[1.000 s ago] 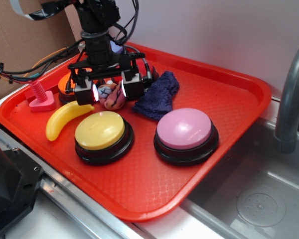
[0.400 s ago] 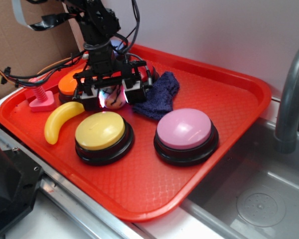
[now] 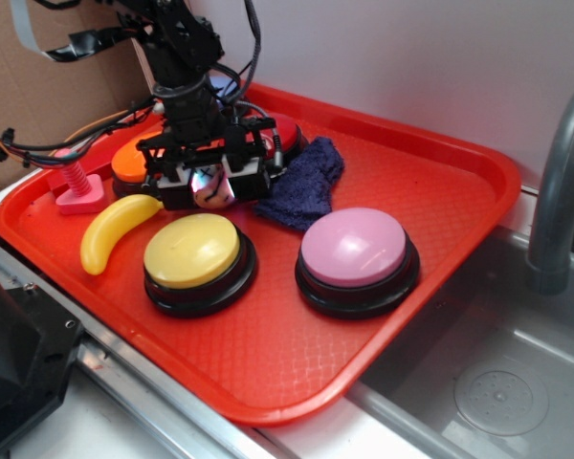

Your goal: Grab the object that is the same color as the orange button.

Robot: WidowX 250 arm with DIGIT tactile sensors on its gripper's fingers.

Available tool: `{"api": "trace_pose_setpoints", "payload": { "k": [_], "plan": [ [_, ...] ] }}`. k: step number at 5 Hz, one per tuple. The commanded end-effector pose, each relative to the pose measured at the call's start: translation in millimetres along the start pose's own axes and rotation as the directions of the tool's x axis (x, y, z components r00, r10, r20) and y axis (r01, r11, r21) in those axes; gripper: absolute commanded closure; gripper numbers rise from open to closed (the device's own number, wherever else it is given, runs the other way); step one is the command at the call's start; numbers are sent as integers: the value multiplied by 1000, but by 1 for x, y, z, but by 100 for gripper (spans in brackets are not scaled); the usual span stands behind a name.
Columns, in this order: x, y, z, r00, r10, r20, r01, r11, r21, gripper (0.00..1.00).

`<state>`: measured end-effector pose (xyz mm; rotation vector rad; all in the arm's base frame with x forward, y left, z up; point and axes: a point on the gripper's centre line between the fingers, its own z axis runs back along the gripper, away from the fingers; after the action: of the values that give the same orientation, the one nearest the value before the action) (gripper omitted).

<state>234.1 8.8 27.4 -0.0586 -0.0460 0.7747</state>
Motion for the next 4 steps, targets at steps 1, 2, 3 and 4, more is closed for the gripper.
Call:
{"api": "trace_pose_setpoints", "payload": {
  "k": [1, 2, 3, 4],
  "plan": [
    [-6, -4, 71, 990, -134, 34, 135, 989, -53, 100],
    [-18, -3, 98, 969, -247, 12, 247, 969, -10, 100],
    [-28, 3, 118, 935, -354, -5, 354, 935, 32, 100],
    [-36, 8, 126, 890, -456, 0, 456, 890, 19, 100]
  ]
}}
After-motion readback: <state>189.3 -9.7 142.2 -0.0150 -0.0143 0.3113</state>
